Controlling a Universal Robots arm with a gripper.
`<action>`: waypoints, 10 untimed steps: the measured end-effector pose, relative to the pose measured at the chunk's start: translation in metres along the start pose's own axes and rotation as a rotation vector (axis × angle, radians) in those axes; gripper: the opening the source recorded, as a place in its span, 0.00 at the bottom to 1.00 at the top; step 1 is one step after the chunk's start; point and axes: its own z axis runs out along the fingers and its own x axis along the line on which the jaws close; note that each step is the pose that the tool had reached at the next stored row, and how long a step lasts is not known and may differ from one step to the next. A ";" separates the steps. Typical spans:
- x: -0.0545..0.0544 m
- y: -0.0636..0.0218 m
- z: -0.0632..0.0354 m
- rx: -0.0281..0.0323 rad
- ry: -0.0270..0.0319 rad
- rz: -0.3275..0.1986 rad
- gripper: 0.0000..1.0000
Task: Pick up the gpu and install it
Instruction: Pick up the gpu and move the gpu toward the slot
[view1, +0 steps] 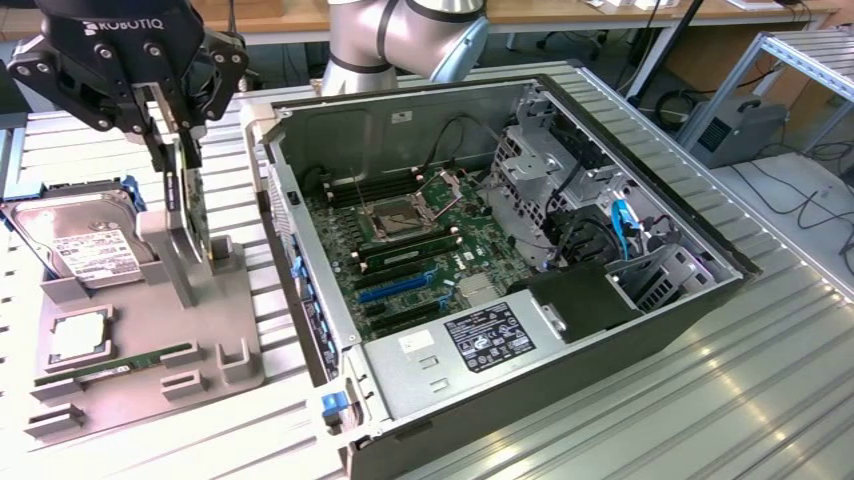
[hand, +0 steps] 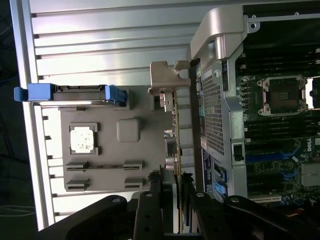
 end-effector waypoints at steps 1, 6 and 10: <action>0.000 0.0000 -0.0004 0.0001 0.0001 0.000 0.27; 0.000 0.0000 -0.0018 0.0000 0.0000 0.000 0.27; 0.000 0.0000 -0.0029 0.0001 0.0001 0.000 0.27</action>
